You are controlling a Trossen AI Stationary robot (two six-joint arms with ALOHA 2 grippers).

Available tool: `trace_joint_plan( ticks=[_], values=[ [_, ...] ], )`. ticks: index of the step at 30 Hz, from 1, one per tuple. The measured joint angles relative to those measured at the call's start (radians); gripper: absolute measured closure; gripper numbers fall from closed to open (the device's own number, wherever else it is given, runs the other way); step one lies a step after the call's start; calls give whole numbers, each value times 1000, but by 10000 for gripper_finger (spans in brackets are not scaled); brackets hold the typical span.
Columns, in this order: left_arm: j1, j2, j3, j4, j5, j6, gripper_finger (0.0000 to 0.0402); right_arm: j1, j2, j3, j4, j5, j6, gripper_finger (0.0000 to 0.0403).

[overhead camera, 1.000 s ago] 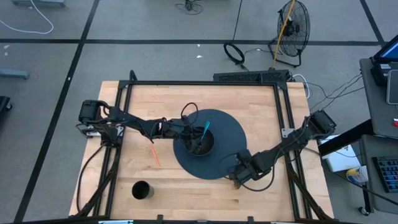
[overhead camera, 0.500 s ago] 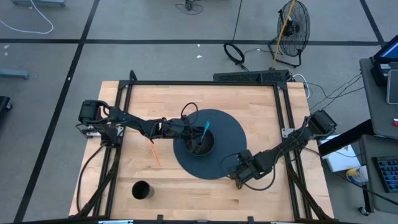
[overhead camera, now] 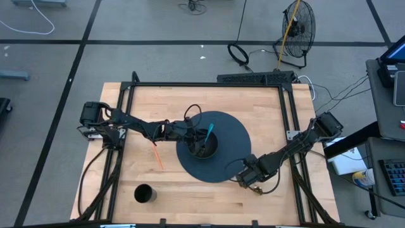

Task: Pick & Place Utensil
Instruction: Put the gold spoon into the black bowl on the blue table placemat

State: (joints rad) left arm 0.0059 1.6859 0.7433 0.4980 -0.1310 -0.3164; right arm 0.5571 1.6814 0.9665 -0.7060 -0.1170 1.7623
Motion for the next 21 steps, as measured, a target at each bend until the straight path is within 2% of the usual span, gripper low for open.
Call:
trace_joint_plan(
  ticks=[10, 16, 21],
  values=[
    [-2, 0, 0, -1, 1, -1, 339, 7, 2, -2, -149, -92, -75, 397],
    [-2, 0, 0, 0, 1, -1, 339, 38, 2, -2, -192, -58, -110, 400],
    [-1, 0, 0, 0, 1, -1, 339, 76, 0, -2, -194, 23, -137, 401]
  ],
)
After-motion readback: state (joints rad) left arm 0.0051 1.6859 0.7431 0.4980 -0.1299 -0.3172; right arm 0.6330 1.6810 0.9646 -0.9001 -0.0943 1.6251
